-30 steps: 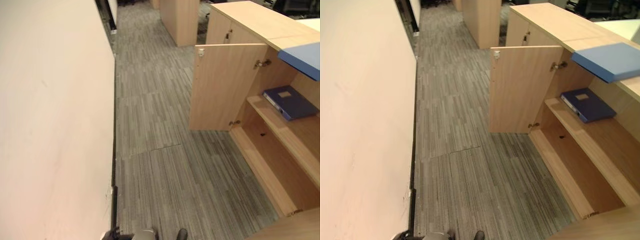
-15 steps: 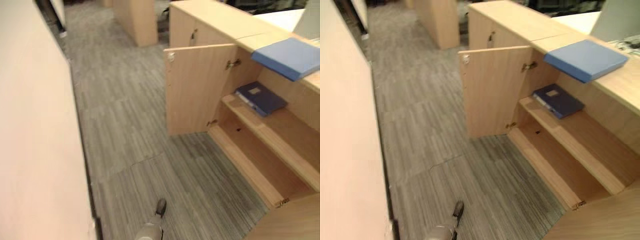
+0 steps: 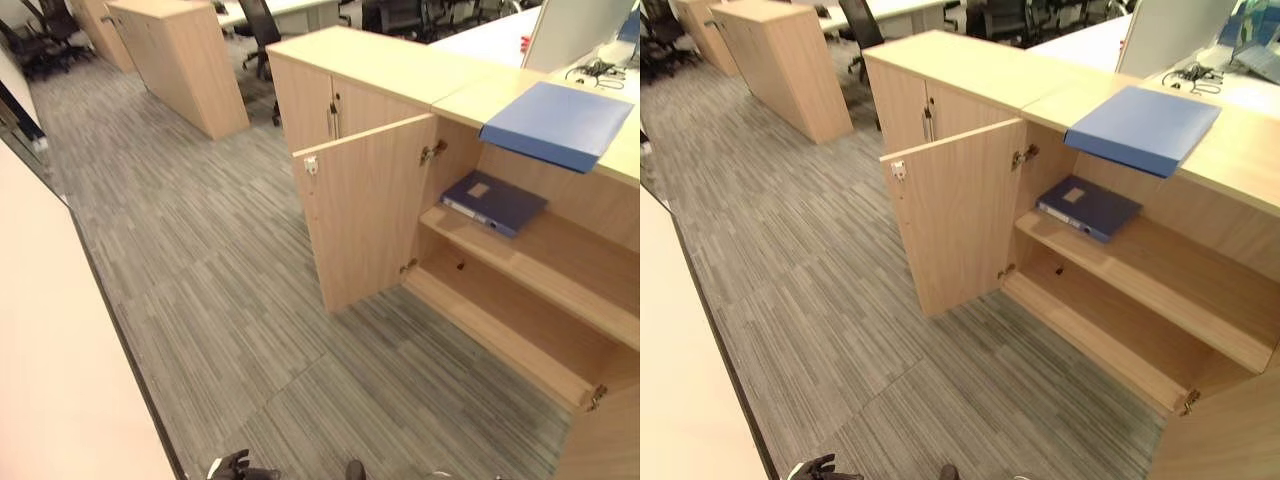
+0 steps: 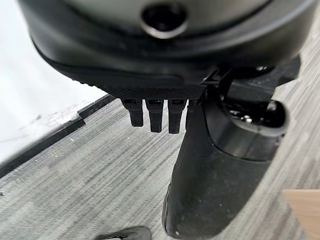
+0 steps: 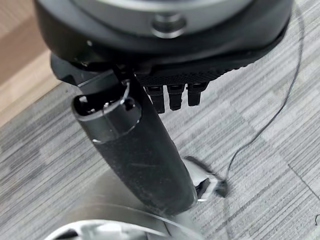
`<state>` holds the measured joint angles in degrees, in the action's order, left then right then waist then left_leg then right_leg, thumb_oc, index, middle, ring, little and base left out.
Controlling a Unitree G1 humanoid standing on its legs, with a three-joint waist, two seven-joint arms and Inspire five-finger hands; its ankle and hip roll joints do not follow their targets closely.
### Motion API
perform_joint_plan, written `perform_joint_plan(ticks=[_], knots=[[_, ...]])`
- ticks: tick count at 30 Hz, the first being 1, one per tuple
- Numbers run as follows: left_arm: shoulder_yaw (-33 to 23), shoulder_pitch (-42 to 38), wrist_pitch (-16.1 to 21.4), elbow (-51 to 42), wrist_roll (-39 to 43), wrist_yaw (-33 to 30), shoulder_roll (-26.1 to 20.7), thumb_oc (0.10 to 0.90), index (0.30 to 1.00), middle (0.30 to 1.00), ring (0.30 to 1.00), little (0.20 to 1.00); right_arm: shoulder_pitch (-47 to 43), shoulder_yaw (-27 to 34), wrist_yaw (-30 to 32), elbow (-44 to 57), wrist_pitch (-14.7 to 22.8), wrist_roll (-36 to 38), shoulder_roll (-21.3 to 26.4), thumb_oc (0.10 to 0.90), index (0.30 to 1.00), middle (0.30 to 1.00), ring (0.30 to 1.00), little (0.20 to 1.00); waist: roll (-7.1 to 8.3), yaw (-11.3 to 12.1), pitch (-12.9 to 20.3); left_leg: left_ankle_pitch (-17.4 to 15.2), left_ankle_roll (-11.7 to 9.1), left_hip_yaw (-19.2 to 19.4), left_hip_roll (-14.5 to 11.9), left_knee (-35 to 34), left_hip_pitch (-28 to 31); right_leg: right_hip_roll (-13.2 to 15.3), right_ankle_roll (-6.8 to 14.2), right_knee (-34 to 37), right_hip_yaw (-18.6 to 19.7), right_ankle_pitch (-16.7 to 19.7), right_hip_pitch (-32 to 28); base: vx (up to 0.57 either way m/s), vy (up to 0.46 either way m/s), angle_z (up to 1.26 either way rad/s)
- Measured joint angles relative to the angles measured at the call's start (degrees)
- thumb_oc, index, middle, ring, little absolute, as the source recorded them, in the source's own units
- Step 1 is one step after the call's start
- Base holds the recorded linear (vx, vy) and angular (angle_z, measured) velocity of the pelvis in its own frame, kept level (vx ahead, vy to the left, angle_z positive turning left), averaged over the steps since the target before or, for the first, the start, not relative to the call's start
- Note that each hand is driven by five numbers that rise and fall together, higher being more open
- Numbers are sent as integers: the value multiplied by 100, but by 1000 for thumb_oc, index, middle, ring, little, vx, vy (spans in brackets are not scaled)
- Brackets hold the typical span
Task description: Put the empty folder in the office cabinet
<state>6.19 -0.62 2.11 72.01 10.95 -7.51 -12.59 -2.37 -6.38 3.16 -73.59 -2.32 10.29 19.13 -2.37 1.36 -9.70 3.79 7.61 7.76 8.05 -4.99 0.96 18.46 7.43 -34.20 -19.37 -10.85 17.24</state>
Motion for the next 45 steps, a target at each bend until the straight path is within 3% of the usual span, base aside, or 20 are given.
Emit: perform_joint_plan(ticks=[7, 13, 15, 17, 18, 20, 25, 26, 28, 30, 31, 33, 35, 36, 37, 38, 39, 40, 42, 45], knots=[[-207, 325, -132, 218, -27, -47, 44, 800, 900, 900, 900, 900, 111, 407, 106, -132, 15, 447, -312, 800, 900, 900, 900, 900, 260, -286, -221, -440, -244, 402, 70, -12, 381, -447, 347, 3056, -531, 1460, 30, 249, -137, -36], [-473, 415, -120, 142, -59, -74, 43, 800, 900, 900, 900, 900, 243, 480, 142, -171, -44, 445, -309, 800, 900, 900, 900, 900, 240, -232, -182, -716, -295, 750, -48, -2, 754, -410, 160, 3346, -1736, 1995, -291, 277, -181, -30], [-557, 427, -169, 186, -55, -69, 71, 800, 900, 900, 900, 900, 167, 472, 143, -159, -42, 445, -308, 800, 900, 900, 900, 900, 122, -288, -69, -867, -523, 764, -317, 1, 856, -540, 141, 3087, -1954, 2012, -290, 418, -309, -20], [-512, 406, -180, 215, -54, -74, 97, 800, 900, 900, 900, 900, 114, 358, 186, -371, -25, 424, -263, 800, 900, 900, 900, 900, -47, -325, 70, -999, -743, 768, -659, 3, 1000, -780, -145, 2671, -1906, 1733, -281, 261, -212, -10], [-356, 405, -170, 246, -60, -64, 84, 800, 900, 900, 900, 900, 199, 292, 241, -358, -43, 406, -218, 800, 900, 900, 900, 900, -49, -279, 304, -1000, -752, 759, -819, 4, 1095, -1012, -749, 2706, -1872, 1430, -383, 211, -183, -13], [-343, 340, -164, 245, -65, -53, 123, 800, 900, 900, 900, 900, 165, 259, 280, -306, -21, 398, -121, 800, 900, 900, 900, 900, -67, -310, 333, -979, -814, 759, -949, 39, 1206, -1198, -1102, 2775, -1816, 1353, -521, 328, -274, -24], [-12, 155, -169, 104, -56, -58, 177, 800, 900, 900, 900, 900, -104, 135, 443, -67, 240, 445, -45, 800, 900, 900, 900, 900, 77, -496, 410, -1231, -1315, 739, -1510, 2201, 782, -1771, -1129, 3177, -1356, 1037, -1175, 325, -275, -43], [-2, 168, -156, 60, -57, -41, 173, 800, 900, 900, 900, 900, -108, 25, 449, -76, 223, 446, -71, 800, 900, 900, 900, 900, 146, -397, 438, -1257, -1370, 781, -1587, 2647, 684, -1820, -1320, 3206, -1264, 1078, -1253, 174, -204, -76], [40, 156, -122, -139, -27, -12, 202, 800, 900, 900, 900, 900, -93, -94, 465, -83, 210, 446, -90, 800, 900, 900, 900, 900, 206, -405, 499, -1018, -1591, 280, -1735, 3888, 152, -2033, -1592, 3261, -999, 955, -1415, 97, -118, -82], [26, 110, -60, -377, 17, -5, 216, 800, 900, 900, 900, 900, -117, -156, 504, -85, 197, 444, -92, 800, 900, 900, 900, 900, 241, -303, 478, -996, -1656, -79, -1664, 4455, -340, -2127, -1718, 3334, -713, 954, -1467, 112, -54, -70], [60, 79, -55, -684, 213, -7, 211, 800, 900, 900, 900, 900, -208, -205, 511, -239, 188, 436, -127, 800, 900, 900, 900, 900, 331, -240, 402, -1287, -1438, -374, -1419, 4494, -713, -2048, -1765, 3379, -501, 1014, -1442, 74, 31, -78], [23, 79, 23, -984, 354, 80, 214, 800, 900, 900, 900, 900, -265, -229, 507, -328, 97, 394, -205, 800, 900, 900, 900, 900, 620, -107, 222, -1242, -1349, -421, -1113, 3823, -1239, -1927, -1711, 3437, -192, 1023, -1478, 118, 59, -63], [5, 63, 52, -1096, 531, 123, 219, 800, 900, 900, 900, 900, -238, -237, 501, -328, 71, 359, -223, 800, 900, 900, 900, 900, 585, -40, 108, -1136, -1346, -539, -1072, 3054, -1385, -1997, -1662, 3480, -12, 1016, -1647, 117, 53, -71], [9, 17, 47, -1081, 682, 181, 207, 800, 900, 900, 900, 900, -210, -252, 488, -328, 69, 326, -198, 800, 900, 900, 900, 900, 521, 61, 5, -807, -1409, -839, -1044, 2041, -1283, -2098, -1658, 3556, 203, 1065, -1805, 173, 71, -104], [23, 17, 44, -1058, 676, 190, 200, 800, 900, 900, 900, 900, -207, -280, 486, -326, 72, 324, -175, 800, 900, 900, 900, 900, 497, 22, -28, -635, -1429, -897, -1041, 1768, -1301, -2152, -1641, 3623, 256, 1051, -1870, 171, 71, -86], [33, -16, 25, -929, 683, 253, 211, 800, 900, 900, 900, 900, -199, -363, 481, -334, 82, 315, -151, 800, 900, 900, 900, 900, 439, -64, -50, -447, -1435, -1184, -941, 1439, -1286, -2253, -1600, 3708, 473, 1068, -2024, 145, 68, -83], [-43, -43, 3, -637, 787, 373, 226, 800, 900, 900, 900, 900, -208, -453, 446, -380, 60, 242, -114, 800, 900, 900, 900, 900, 305, -60, -72, -243, -1485, -1927, -729, 776, -1103, -2345, -1594, 3795, 686, 1129, -2108, 114, 58, -102], [-100, -49, -31, -514, 864, 401, 217, 800, 900, 900, 900, 900, -201, -455, 408, -388, 46, 182, -108, 800, 900, 900, 900, 900, 281, -56, -69, -154, -1471, -2062, -617, 697, -1120, -2361, -1632, 3793, 800, 1153, -2110, 157, 79, -93], [-197, -93, -90, -399, 1022, 419, 230, 800, 900, 900, 900, 900, 29, -474, 350, -469, 29, 94, -181, 800, 900, 900, 900, 900, 273, -99, -77, -8, -1329, -1908, -605, 909, -1086, -2390, -1634, 3907, 827, 1209, -2249, 133, 84, -19], [-150, -28, -98, -481, 1136, 447, 228, 800, 900, 900, 900, 900, 200, -458, 286, -536, -57, 94, -282, 800, 900, 900, 900, 900, 259, -121, -58, 9, -1292, -1732, -805, 291, -240, -2378, -1541, 3907, 950, 1150, -2383, 145, 160, -12]])
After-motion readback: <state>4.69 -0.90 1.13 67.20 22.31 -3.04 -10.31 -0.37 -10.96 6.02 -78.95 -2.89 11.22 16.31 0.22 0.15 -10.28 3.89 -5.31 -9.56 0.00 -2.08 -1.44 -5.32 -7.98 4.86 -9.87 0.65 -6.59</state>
